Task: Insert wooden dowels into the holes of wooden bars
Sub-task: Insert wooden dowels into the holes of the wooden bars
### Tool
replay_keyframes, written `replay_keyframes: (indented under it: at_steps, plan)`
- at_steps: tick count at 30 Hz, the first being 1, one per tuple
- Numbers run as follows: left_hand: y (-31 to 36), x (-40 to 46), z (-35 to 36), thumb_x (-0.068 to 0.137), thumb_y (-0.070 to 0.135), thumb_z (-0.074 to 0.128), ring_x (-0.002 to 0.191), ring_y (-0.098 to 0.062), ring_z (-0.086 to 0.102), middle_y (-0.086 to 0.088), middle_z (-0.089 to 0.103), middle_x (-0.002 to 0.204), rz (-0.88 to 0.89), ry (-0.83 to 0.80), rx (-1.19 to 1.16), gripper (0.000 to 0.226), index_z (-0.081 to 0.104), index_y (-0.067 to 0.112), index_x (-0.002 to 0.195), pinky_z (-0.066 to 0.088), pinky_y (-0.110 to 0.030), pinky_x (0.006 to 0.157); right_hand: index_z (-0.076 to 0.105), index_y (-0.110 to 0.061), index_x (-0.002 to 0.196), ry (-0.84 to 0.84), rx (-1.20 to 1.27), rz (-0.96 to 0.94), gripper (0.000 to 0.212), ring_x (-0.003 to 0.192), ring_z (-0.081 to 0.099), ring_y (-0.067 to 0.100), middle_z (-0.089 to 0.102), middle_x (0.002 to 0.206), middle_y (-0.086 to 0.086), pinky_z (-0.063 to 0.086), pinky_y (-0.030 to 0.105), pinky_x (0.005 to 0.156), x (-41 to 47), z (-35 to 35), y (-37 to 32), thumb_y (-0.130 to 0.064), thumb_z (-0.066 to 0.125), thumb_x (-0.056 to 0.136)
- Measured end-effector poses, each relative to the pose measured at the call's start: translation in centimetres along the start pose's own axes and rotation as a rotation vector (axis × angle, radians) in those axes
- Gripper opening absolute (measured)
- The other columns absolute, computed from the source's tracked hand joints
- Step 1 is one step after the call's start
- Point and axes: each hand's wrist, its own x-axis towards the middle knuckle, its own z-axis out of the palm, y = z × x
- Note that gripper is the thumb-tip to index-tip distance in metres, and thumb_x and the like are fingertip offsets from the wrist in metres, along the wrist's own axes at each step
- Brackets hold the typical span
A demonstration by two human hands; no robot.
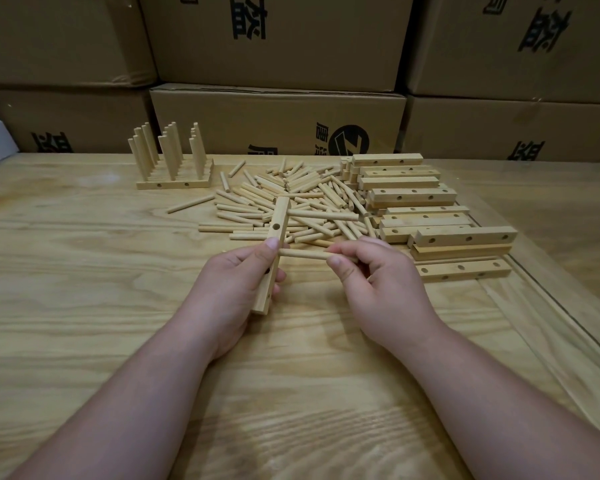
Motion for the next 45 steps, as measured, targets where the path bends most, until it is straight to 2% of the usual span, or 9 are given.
replay_keyframes:
  at_steps: [11,18,25,27,30,32,38,43,45]
  plan:
    - [-0.2,0.0,-0.2,0.074,0.055,0.069,0.058,-0.008,0.060,0.001,0.070,0.071,0.023,-0.031,0.046,0.037,0.082,0.026,0.094,0.049,-0.021,0.053,0.077,-0.020,0.102,-0.017,0.041,0.110,0.013,0.096,0.059,-0.008,0.067,0.095,-0.020,0.039,0.000,0.076,-0.1,0.2,0.1,-0.020,0.068,0.094]
    - [-0.2,0.0,-0.3,0.070,0.059,0.070,0.060,-0.008,0.060,0.002,0.070,0.072,0.033,-0.044,0.064,0.043,0.082,0.028,0.096,0.048,-0.025,0.057,0.077,-0.021,0.099,-0.036,0.068,0.146,0.011,0.071,0.058,-0.008,0.062,0.066,-0.029,0.040,0.004,0.064,-0.2,0.0,0.0,-0.021,0.068,0.093]
    - [-0.4,0.0,-0.3,0.095,0.053,0.060,0.056,-0.011,0.058,0.001,0.068,0.068,0.051,0.018,0.071,0.029,0.081,0.033,0.094,0.047,-0.028,0.056,0.074,-0.024,0.103,-0.026,0.109,0.130,0.012,0.078,0.058,-0.008,0.065,0.079,-0.025,0.039,0.003,0.069,-0.2,0.2,-0.6,-0.021,0.067,0.095]
    - [-0.3,0.0,-0.2,0.095,0.052,0.059,0.051,-0.012,0.057,-0.001,0.067,0.063,0.038,0.052,0.040,0.029,0.080,0.033,0.090,0.047,-0.028,0.050,0.073,-0.024,0.104,-0.024,0.101,0.078,0.012,0.083,0.059,-0.003,0.065,0.090,-0.019,0.040,0.004,0.072,-0.1,0.3,-0.9,-0.020,0.068,0.094]
    - [-0.1,-0.1,-0.1,0.084,0.056,0.062,0.047,-0.013,0.055,-0.003,0.066,0.061,0.018,0.046,0.025,0.035,0.079,0.026,0.090,0.044,-0.027,0.046,0.075,-0.020,0.106,-0.075,0.071,0.001,0.015,0.081,0.059,0.004,0.063,0.088,-0.015,0.040,0.006,0.072,-0.2,0.2,-1.1,-0.018,0.070,0.092]
    - [-0.1,-0.2,0.0,0.092,0.051,0.064,0.045,-0.013,0.053,-0.002,0.066,0.060,0.018,0.034,0.037,0.032,0.079,0.022,0.089,0.043,-0.026,0.046,0.077,-0.018,0.106,-0.076,0.025,-0.045,0.016,0.083,0.059,0.002,0.062,0.085,-0.015,0.039,0.007,0.074,-0.2,0.1,-1.0,-0.018,0.070,0.092]
    - [-0.2,-0.7,0.3,0.097,0.046,0.061,0.045,-0.009,0.055,0.000,0.066,0.058,0.088,0.034,0.126,0.029,0.082,0.028,0.089,0.044,-0.018,0.043,0.078,-0.016,0.102,-0.065,0.013,0.023,0.013,0.093,0.059,-0.004,0.067,0.089,-0.015,0.039,0.003,0.076,-0.4,0.1,-0.7,-0.018,0.070,0.092]
    - [0.0,-1.2,0.5,0.097,0.043,0.060,0.048,-0.008,0.057,0.000,0.066,0.059,0.136,0.041,0.127,0.027,0.082,0.028,0.089,0.045,-0.018,0.046,0.073,-0.035,0.094,-0.029,0.179,0.119,0.015,0.073,0.062,-0.001,0.068,0.074,-0.013,0.043,0.007,0.064,-0.9,0.6,-0.9,-0.021,0.071,0.091]
    - [-0.1,-1.4,0.8,0.096,0.042,0.060,0.051,-0.007,0.060,-0.001,0.067,0.060,0.210,0.065,0.118,0.028,0.081,0.026,0.088,0.047,-0.019,0.047,0.068,-0.040,0.103,-0.020,0.303,0.163,0.013,0.063,0.056,-0.001,0.064,0.073,-0.009,0.044,0.012,0.058,-0.9,0.9,-1.2,-0.033,0.069,0.092]
